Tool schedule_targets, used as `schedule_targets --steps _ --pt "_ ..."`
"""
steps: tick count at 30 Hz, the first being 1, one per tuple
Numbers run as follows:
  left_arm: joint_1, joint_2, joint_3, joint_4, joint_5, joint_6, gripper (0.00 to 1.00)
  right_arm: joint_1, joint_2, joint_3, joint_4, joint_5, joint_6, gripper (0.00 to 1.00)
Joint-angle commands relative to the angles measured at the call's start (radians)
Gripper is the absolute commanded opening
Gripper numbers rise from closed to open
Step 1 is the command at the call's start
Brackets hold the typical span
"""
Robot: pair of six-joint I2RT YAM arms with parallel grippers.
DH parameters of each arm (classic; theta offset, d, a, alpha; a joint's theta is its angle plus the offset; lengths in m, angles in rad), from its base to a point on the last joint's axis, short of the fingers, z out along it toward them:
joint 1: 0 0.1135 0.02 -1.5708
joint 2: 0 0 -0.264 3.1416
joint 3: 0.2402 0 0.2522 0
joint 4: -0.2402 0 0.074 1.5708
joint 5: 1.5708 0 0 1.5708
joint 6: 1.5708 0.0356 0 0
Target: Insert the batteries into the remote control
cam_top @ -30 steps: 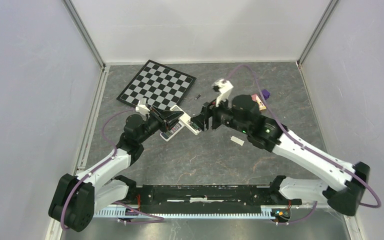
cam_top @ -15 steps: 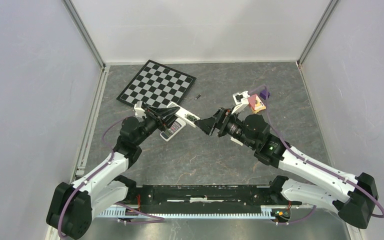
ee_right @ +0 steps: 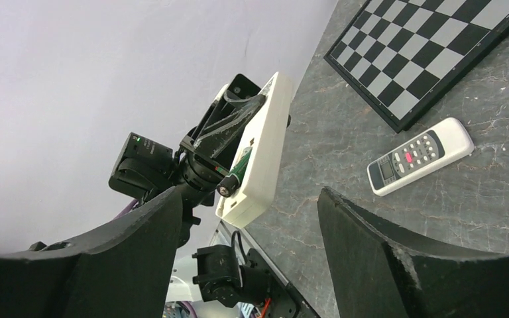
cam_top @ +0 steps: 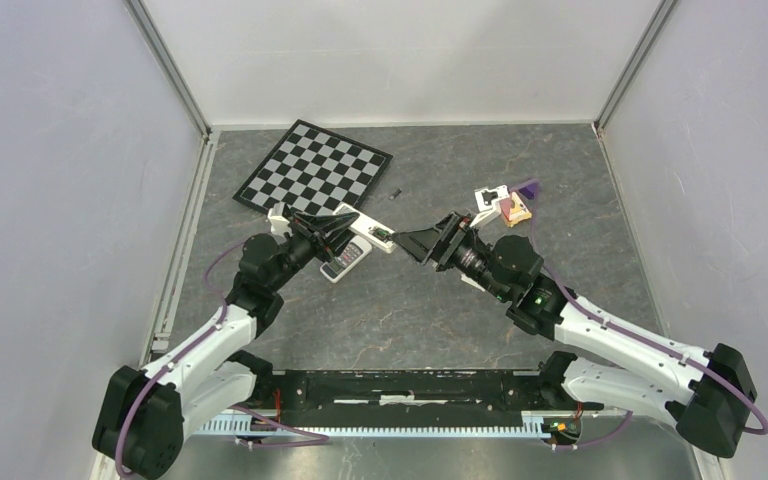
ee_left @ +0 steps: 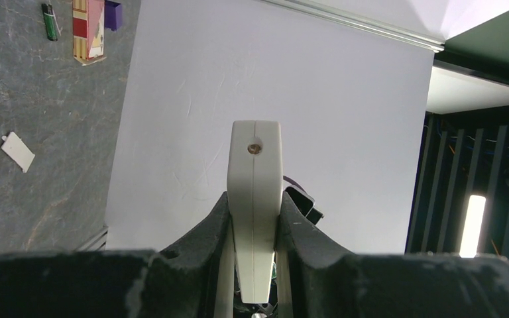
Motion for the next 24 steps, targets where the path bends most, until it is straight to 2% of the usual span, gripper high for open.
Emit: schedule_targets --steps 1,24 --pt "0.000 -0.028 0.023 0.052 -0.003 -0.013 0.02 0.003 0.010 0.020 0.031 0.034 0.021 0.78" --pt "0.000 -0.040 0.040 0.056 0.034 0.030 0.02 0.004 0.079 0.067 -0.015 0.073 0.001 0.71"
